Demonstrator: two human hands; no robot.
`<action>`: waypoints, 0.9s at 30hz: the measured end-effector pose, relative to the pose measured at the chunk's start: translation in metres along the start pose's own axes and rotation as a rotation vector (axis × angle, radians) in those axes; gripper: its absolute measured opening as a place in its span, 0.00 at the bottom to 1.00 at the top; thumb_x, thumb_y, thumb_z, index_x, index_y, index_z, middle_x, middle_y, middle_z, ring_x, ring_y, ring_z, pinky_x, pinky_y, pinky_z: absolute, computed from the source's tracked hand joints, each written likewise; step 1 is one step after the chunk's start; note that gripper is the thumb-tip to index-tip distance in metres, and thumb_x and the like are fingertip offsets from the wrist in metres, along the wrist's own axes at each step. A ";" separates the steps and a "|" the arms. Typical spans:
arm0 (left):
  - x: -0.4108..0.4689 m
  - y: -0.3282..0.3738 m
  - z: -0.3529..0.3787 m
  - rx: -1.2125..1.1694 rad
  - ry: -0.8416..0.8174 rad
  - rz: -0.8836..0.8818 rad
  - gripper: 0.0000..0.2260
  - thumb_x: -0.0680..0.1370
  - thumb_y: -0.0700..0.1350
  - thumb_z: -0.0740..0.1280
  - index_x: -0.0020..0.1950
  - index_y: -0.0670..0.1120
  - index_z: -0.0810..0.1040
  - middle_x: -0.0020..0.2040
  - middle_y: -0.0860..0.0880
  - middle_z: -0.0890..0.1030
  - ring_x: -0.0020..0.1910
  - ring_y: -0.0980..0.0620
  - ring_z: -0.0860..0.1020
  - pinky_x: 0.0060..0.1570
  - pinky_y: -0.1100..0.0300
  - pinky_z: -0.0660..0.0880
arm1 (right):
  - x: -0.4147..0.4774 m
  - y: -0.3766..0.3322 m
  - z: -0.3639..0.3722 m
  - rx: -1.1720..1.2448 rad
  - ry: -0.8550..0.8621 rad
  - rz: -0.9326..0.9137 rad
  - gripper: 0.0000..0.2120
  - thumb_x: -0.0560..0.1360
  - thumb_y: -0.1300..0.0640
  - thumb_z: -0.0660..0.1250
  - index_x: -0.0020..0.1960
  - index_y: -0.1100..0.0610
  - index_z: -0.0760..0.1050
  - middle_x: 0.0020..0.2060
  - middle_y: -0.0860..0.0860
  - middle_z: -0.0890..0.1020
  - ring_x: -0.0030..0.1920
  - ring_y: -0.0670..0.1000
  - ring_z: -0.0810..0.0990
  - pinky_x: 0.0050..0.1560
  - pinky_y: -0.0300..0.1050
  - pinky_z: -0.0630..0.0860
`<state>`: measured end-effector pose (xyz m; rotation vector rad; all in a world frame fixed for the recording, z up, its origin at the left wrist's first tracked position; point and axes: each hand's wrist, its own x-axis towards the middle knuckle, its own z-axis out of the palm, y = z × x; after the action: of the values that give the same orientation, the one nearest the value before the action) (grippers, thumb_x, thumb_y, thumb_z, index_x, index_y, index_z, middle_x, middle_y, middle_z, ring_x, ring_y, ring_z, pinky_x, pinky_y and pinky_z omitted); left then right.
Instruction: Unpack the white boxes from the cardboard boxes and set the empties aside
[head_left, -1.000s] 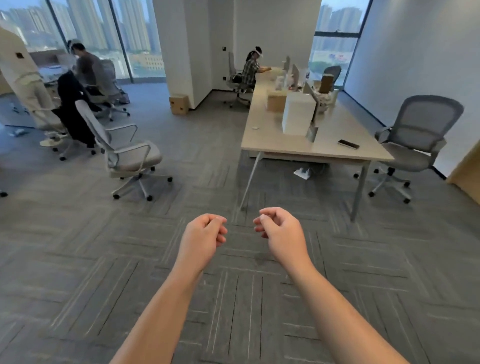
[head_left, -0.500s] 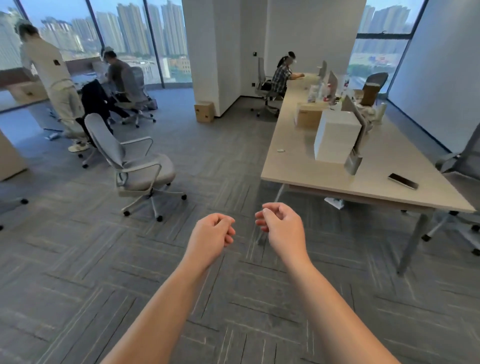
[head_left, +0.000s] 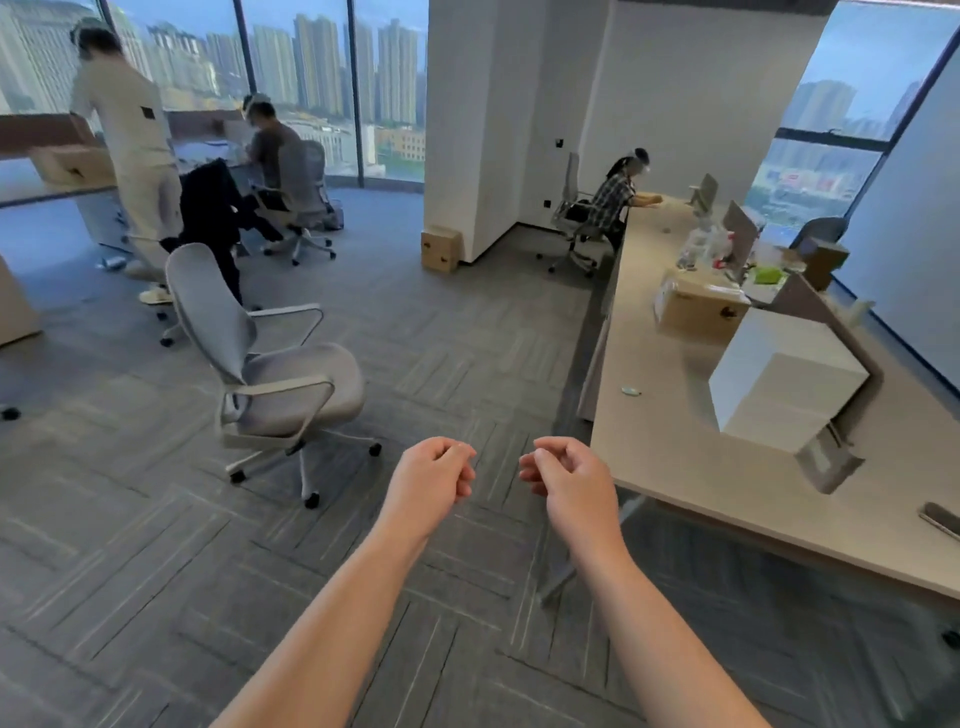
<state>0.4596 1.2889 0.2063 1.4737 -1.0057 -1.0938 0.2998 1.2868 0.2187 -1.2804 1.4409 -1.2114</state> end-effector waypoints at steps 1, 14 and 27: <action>0.027 0.007 0.002 0.005 -0.012 -0.001 0.08 0.79 0.42 0.65 0.44 0.40 0.81 0.34 0.47 0.81 0.31 0.51 0.77 0.38 0.55 0.75 | 0.021 -0.004 0.007 0.006 0.015 0.003 0.07 0.80 0.62 0.63 0.49 0.54 0.79 0.40 0.51 0.86 0.41 0.48 0.84 0.48 0.49 0.81; 0.309 0.052 0.120 0.150 -0.213 0.022 0.09 0.81 0.44 0.63 0.47 0.44 0.81 0.36 0.48 0.83 0.34 0.52 0.79 0.42 0.54 0.79 | 0.316 0.023 0.006 0.026 0.187 0.015 0.07 0.79 0.60 0.64 0.49 0.51 0.79 0.41 0.50 0.85 0.42 0.48 0.85 0.51 0.53 0.82; 0.569 0.106 0.215 0.188 -0.178 0.027 0.07 0.80 0.44 0.64 0.48 0.45 0.81 0.39 0.45 0.84 0.35 0.50 0.80 0.42 0.54 0.79 | 0.599 0.018 0.009 -0.034 0.098 0.047 0.07 0.80 0.58 0.64 0.48 0.48 0.78 0.41 0.48 0.84 0.44 0.48 0.83 0.51 0.51 0.82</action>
<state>0.3847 0.6756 0.2147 1.5260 -1.2796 -1.1516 0.2294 0.6918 0.2063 -1.2176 1.5599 -1.2380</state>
